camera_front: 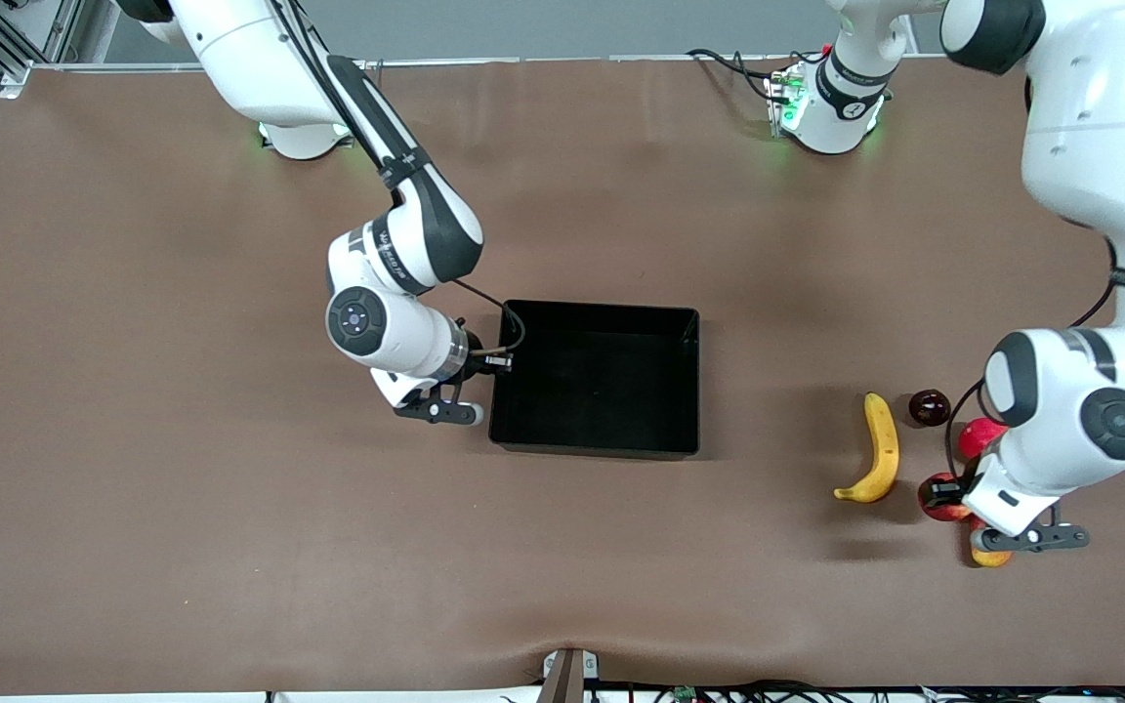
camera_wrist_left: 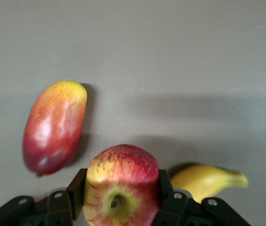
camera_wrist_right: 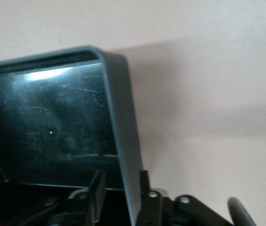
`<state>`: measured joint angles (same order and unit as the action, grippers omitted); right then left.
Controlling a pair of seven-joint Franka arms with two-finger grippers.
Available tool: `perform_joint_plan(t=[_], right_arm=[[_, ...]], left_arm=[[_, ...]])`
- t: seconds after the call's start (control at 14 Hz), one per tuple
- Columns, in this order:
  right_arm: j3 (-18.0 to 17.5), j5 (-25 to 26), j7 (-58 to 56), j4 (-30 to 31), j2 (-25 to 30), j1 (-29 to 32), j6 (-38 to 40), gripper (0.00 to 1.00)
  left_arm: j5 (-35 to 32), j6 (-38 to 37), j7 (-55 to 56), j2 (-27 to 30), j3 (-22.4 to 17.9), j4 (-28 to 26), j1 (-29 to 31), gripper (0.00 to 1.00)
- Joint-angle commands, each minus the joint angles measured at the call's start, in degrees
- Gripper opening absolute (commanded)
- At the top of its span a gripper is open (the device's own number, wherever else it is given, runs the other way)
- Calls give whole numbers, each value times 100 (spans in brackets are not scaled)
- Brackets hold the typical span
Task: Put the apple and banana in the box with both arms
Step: 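Release the box with the right gripper while the left gripper lifts the apple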
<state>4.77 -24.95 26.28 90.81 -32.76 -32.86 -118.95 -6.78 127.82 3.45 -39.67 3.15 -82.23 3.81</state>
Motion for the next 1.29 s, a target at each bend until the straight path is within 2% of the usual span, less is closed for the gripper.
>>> perform_joint_plan(t=[0.0, 0.07, 0.14, 0.21, 0.36, 0.64, 0.71, 0.93, 1.07, 1.14, 1.21], right_arm=[[94, -54, 26, -517, 472, 708, 1622, 100], [129, 138, 17, -903, 490, 963, 2299, 100], [130, 540, 26, -1211, 490, 1113, 2758, 100], [130, 953, 35, -1432, 507, 1185, 3032, 100], [156, 1456, -9, -1618, 647, 1412, 3123, 100], [200, 1677, -272, -2066, 771, 2264, 3789, 100], [200, 1800, -482, -2076, 806, 2449, 3922, 100], [139, 2021, -1553, -1936, 1385, 2853, 3975, 100], [95, 2056, -2003, -1568, 1762, 2978, 3976, 100], [-10, 2143, -2039, -1418, 1895, 3030, 3932, 100], [-281, 2240, -2040, -1277, 2062, 3283, 3906, 100]], left_arm=[[-34, -974, 215, 854, 403, -390, -20, 0], [-34, -1282, 452, 986, 579, -390, -20, 0], [-34, -1503, 689, 1135, 799, -416, -20, 0], [-34, -1575, 883, 1293, 984, -547, -20, 0], [-34, -1584, 1392, 1540, 1353, -732, -20, 0], [-34, -1558, 2456, 1533, 2100, -820, -90, 0], [-69, -1523, 2771, 1506, 2171, -821, -221, 0], [-96, -1208, 3563, 1287, 2172, -803, -757, 0], [-104, -778, 4064, 1050, 2172, -803, -1196, 0], [-113, -645, 4336, 979, 2137, -812, -1433, 0], [-209, -548, 4557, 883, 2137, -812, -1566, 0]])
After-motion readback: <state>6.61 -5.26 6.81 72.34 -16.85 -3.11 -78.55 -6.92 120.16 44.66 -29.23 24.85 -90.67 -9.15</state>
